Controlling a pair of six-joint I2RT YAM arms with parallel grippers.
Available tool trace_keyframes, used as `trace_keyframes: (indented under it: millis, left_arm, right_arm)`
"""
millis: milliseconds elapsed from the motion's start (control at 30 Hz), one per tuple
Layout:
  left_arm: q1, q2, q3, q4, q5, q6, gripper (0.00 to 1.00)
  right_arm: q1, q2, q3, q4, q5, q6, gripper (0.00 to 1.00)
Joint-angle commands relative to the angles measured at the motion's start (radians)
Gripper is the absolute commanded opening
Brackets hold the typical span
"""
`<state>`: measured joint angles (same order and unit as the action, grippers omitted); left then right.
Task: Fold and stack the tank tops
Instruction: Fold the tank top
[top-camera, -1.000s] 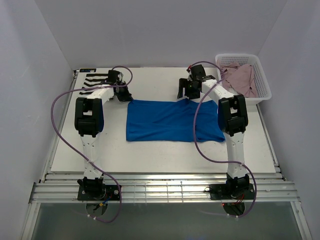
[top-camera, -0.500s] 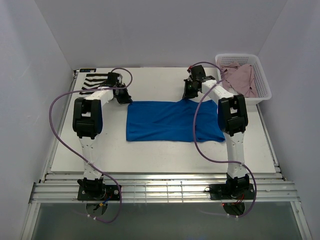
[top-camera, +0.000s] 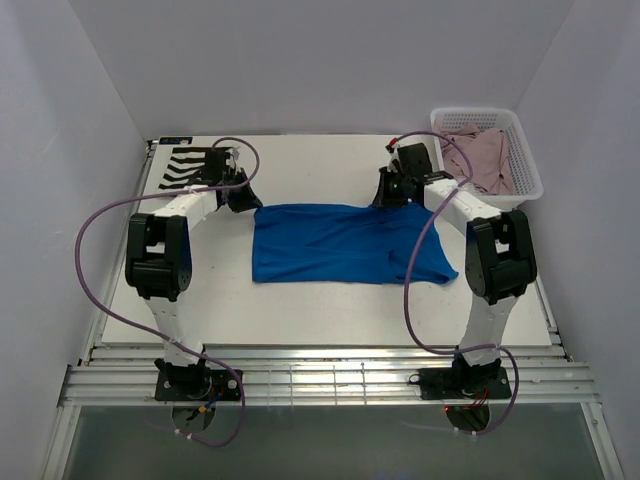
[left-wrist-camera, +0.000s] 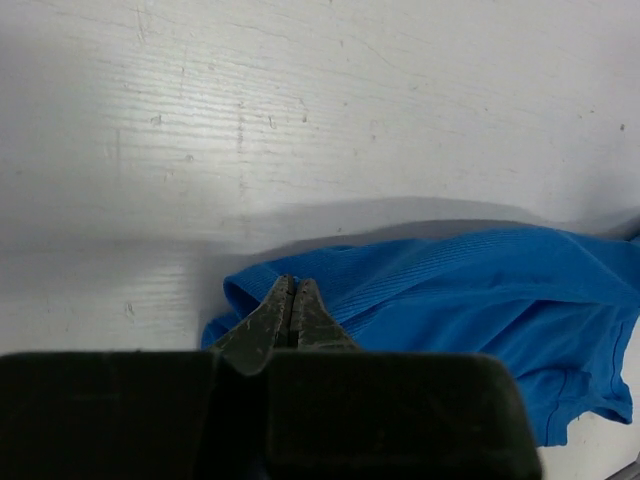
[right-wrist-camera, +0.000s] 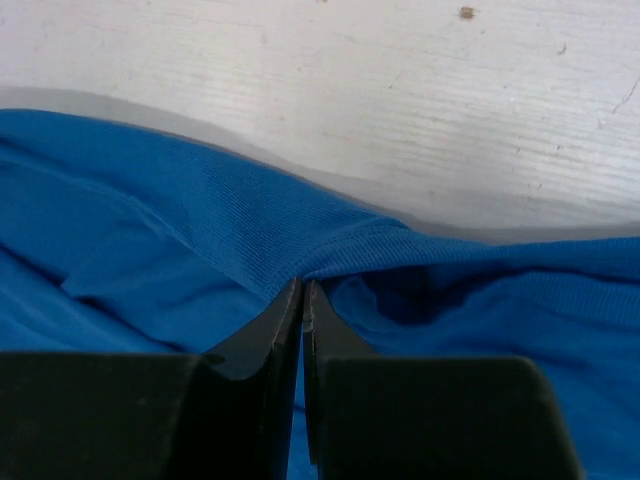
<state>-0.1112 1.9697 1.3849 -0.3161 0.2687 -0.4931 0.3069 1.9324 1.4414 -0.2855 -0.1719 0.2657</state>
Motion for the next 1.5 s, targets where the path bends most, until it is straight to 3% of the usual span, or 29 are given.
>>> trace_keyframes:
  millis: [0, 267, 667, 733, 767, 867, 900, 967, 1000, 1167, 1300, 1467]
  left_arm:
    - [-0.002, -0.118, -0.067, 0.084, 0.021, 0.016, 0.0]
    - [-0.002, -0.215, -0.225, 0.164, 0.067, 0.028, 0.0]
    - [-0.002, -0.282, -0.392, 0.166, 0.014, -0.024, 0.0]
    - [-0.002, -0.29, -0.402, 0.15, 0.004, -0.03, 0.1]
    - [-0.002, -0.295, -0.408, 0.146, -0.002, -0.032, 0.28]
    - [-0.002, -0.31, -0.393, 0.098, -0.049, -0.047, 0.5]
    - [-0.002, -0.315, -0.382, 0.078, -0.071, -0.056, 0.66]
    - [-0.002, -0.322, -0.35, 0.025, -0.114, -0.053, 0.85]
    - [-0.002, -0.336, -0.324, 0.009, -0.124, -0.061, 0.95]
    - [-0.016, -0.388, -0.271, 0.003, -0.086, -0.094, 0.98]
    - [-0.082, -0.382, -0.247, 0.069, -0.02, -0.11, 0.98]
    - [-0.131, -0.243, -0.182, 0.098, 0.047, -0.121, 0.98]
  right_arm:
    - [-0.005, -0.087, -0.108, 0.118, -0.052, -0.022, 0.08]
    - [-0.003, -0.242, -0.373, 0.216, -0.104, -0.006, 0.08]
    - [-0.002, -0.351, -0.61, 0.316, -0.11, 0.072, 0.08]
    - [0.0, -0.368, -0.647, 0.336, -0.112, 0.084, 0.09]
    - [-0.002, -0.371, -0.654, 0.339, -0.113, 0.092, 0.11]
    - [0.0, -0.391, -0.653, 0.313, -0.107, 0.089, 0.17]
    - [0.0, -0.409, -0.645, 0.296, -0.103, 0.083, 0.25]
    - [-0.002, -0.437, -0.629, 0.254, -0.101, 0.072, 0.41]
    - [0.0, -0.469, -0.624, 0.24, -0.095, 0.064, 0.56]
    - [-0.002, -0.559, -0.595, 0.2, -0.067, 0.05, 0.93]
    - [-0.002, -0.534, -0.529, 0.195, -0.052, 0.046, 0.9]
    - [-0.014, -0.406, -0.441, 0.175, -0.006, 0.069, 0.9]
